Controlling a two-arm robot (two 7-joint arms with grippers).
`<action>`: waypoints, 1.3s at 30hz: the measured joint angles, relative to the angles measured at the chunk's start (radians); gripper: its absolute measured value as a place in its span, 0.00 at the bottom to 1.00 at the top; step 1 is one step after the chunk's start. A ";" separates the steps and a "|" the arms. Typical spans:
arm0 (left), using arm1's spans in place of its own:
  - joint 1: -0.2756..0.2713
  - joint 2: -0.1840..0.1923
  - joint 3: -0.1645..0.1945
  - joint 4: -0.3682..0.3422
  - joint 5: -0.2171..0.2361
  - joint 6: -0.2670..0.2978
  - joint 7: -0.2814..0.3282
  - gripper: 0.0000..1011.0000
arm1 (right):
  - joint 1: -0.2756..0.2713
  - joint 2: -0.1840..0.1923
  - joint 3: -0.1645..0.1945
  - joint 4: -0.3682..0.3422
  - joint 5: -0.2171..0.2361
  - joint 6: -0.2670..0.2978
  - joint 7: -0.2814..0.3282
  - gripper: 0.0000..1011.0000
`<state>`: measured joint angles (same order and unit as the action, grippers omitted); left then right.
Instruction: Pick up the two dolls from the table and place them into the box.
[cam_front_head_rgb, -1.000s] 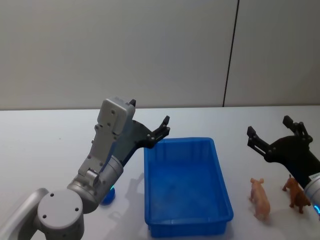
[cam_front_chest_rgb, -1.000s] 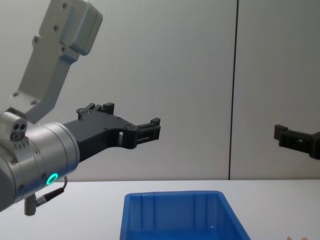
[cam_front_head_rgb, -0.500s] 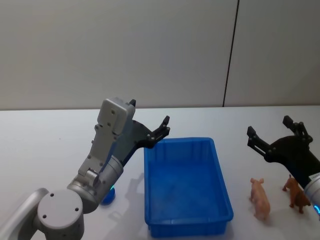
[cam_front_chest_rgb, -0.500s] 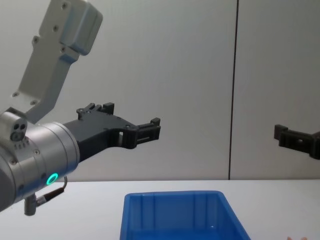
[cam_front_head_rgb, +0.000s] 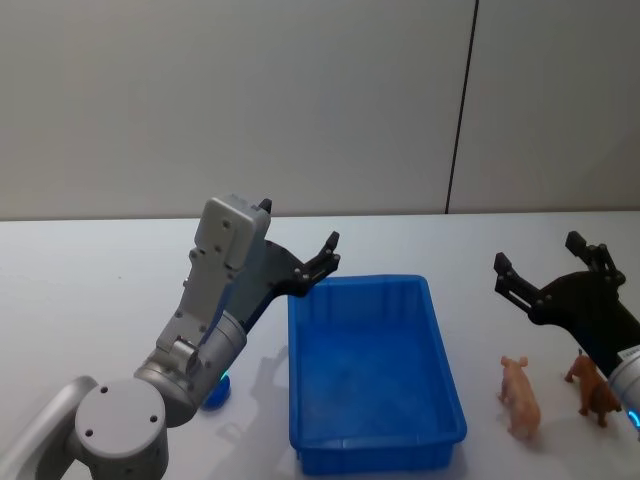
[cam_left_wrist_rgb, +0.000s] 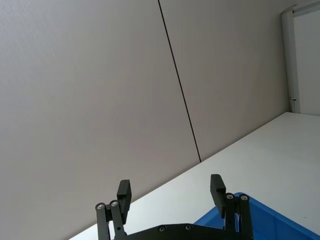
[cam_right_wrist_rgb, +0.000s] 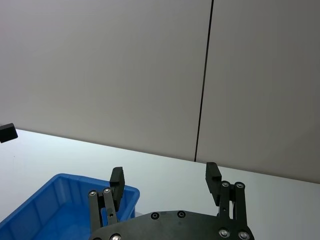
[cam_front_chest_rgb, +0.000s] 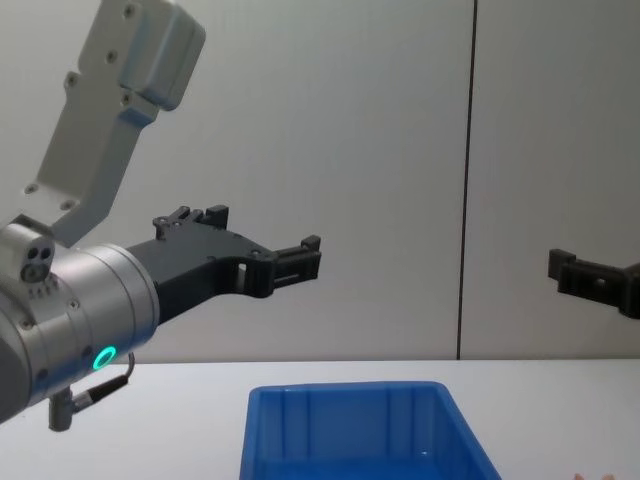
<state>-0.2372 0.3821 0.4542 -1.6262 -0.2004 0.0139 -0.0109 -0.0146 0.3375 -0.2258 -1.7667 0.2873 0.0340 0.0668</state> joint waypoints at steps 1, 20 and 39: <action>0.000 0.000 0.000 0.000 0.000 0.000 0.000 0.99 | 0.000 0.000 0.000 0.000 0.000 0.000 0.000 0.99; 0.000 0.000 0.000 0.000 0.000 0.000 0.000 0.99 | -0.048 0.044 0.020 -0.040 -0.020 0.020 -0.027 0.99; 0.000 0.000 0.000 0.000 0.000 0.000 0.000 0.99 | -0.271 0.208 0.094 -0.156 -0.005 0.150 -0.083 0.99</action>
<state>-0.2371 0.3821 0.4542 -1.6262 -0.2004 0.0138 -0.0109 -0.2857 0.5455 -0.1322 -1.9226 0.2822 0.1841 -0.0167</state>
